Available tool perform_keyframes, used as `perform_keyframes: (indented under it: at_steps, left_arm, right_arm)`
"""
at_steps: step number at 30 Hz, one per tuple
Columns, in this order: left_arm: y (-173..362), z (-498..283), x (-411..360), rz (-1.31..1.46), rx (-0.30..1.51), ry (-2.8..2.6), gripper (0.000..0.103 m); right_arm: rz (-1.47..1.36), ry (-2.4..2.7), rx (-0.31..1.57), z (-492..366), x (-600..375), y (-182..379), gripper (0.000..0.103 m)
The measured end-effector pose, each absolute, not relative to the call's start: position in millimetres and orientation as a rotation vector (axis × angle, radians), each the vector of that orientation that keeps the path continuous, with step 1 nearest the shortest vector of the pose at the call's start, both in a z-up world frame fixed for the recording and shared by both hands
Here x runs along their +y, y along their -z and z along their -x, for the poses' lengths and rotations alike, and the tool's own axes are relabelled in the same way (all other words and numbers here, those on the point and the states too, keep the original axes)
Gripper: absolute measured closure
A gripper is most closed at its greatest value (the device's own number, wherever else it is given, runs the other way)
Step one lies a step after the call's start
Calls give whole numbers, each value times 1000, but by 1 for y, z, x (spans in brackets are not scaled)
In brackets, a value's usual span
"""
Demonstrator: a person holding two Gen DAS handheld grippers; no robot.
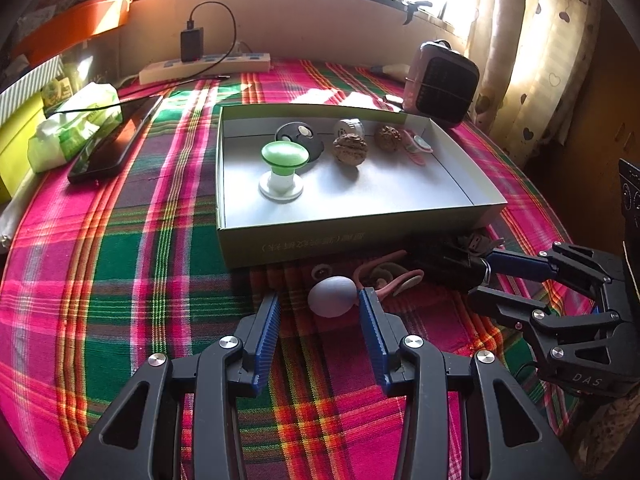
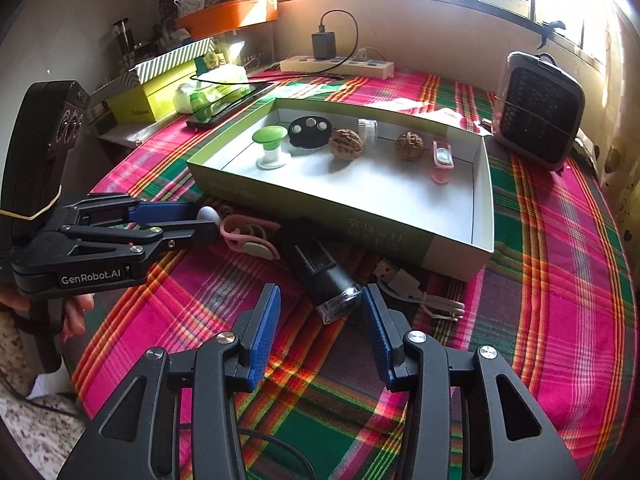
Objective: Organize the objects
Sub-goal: 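Reach the left gripper to the white egg-shaped object while right reaches the black flashlight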
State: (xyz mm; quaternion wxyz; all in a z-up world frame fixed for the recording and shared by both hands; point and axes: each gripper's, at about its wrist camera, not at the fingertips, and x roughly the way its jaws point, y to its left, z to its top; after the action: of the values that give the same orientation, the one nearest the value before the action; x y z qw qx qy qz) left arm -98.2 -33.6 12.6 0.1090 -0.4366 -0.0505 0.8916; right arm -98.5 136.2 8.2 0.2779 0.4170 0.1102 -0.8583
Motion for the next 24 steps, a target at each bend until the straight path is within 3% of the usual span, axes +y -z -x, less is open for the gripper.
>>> perform_keyframes:
  at_steps: [12, 24]
  left_arm:
    - [-13, 105, -26, 1281, -124, -2605, 65]
    - [-10, 113, -22, 1296, -118, -2604, 65]
  right_arm:
    - [-1142, 2280, 423, 113, 116, 1, 59]
    - [-1137, 2301, 382, 109, 115, 1, 60]
